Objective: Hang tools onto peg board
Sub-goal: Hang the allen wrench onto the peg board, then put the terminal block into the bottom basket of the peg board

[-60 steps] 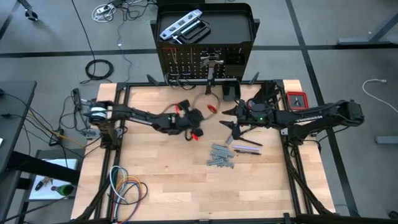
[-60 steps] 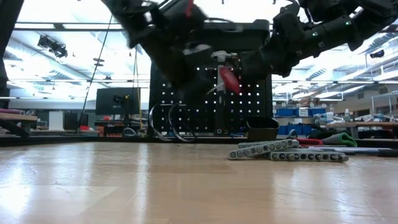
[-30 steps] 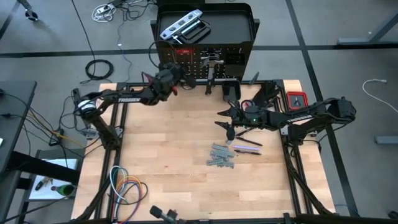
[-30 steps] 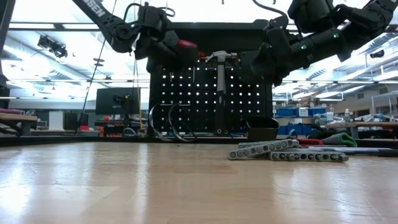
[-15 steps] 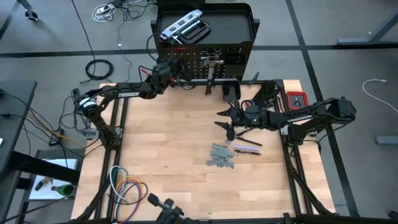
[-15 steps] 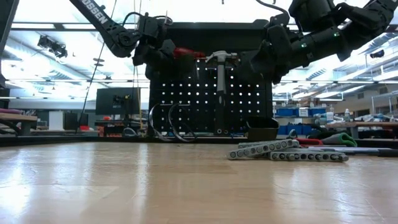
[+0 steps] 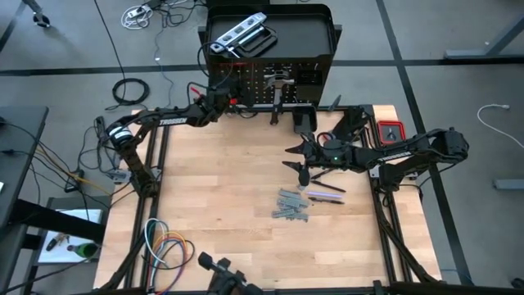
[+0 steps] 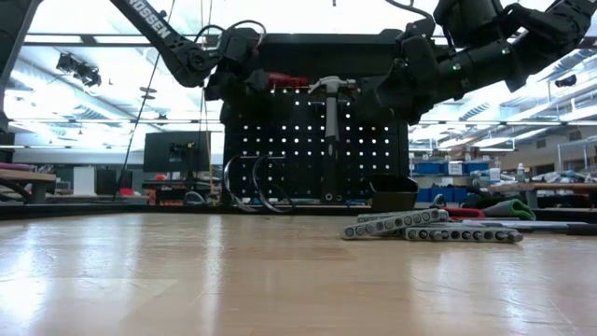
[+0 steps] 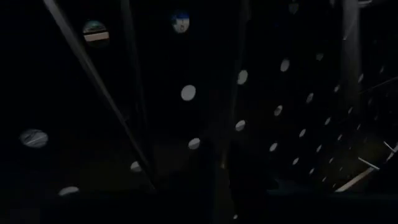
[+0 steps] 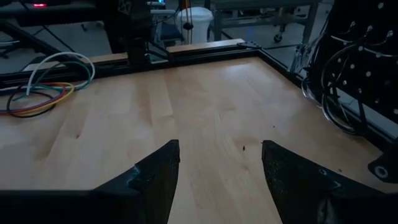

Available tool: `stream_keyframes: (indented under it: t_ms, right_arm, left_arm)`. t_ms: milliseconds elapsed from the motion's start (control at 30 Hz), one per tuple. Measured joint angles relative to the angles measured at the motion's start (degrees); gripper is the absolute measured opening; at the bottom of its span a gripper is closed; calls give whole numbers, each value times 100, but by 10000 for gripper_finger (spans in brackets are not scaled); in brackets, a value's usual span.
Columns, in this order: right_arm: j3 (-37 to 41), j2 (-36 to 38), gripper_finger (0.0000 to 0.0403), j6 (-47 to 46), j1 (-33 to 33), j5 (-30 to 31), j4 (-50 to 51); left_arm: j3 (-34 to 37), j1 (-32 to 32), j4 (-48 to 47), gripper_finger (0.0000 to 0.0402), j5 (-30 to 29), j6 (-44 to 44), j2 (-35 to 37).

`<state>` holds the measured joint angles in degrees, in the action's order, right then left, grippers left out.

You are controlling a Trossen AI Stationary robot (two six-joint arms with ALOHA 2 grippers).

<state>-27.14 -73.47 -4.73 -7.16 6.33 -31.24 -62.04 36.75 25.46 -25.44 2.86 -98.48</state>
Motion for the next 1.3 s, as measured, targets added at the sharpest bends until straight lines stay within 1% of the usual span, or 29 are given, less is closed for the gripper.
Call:
stream_keyframes:
  t_ms: [133,267,333,400,500,633,700,800,867,933,967,1033,1133,1233,1300]
  right_arm:
    - [0,0,233,0,0,-2,6]
    - [0,0,233,0,0,-5,7]
    - [0,0,233,0,0,-35,15]
    - [0,0,233,0,0,-46,65]
    - [0,39,233,2,0,-57,310]
    - [-11,171,233,20,-7,-57,856]
    - [-192,221,233,21,-11,-80,1579]
    - [-635,245,233,-46,6,-309,3028]
    - [-894,245,233,-170,105,-456,3819]
    - [-1012,245,233,-327,268,-495,4199]
    - [-1020,245,233,-404,359,-496,4214]
    - [-1021,243,233,-462,592,-494,4239]
    - [-1021,238,237,-469,978,-504,4370]
    - [-1021,236,247,-587,1220,-429,4419]
    - [-1021,234,255,-725,1270,-227,4417]
  left_arm:
    - [0,-47,-288,110,17,-97,12]
    - [5,-129,-822,175,58,-91,161]
    - [57,-235,-1116,199,-50,-95,272]
    - [231,-356,-1461,213,-64,-92,470]
    - [563,-705,-1786,218,-27,-41,775]
    - [1062,-1425,-2037,218,86,95,1124]
    - [1237,-1824,-2161,218,127,209,1176]
    - [1393,-2366,-2122,218,505,322,1175]
    - [1466,-2687,-1857,218,760,343,1105]
    - [1564,-3003,-1580,218,810,375,1008]
    - [1594,-3149,-1443,218,796,446,941]
    - [1635,-3407,-1293,218,637,615,792]
    - [1673,-3822,-1183,218,24,652,587]
    - [1974,-4214,-283,218,-592,264,530]
    - [2243,-4329,683,218,-752,12,542]
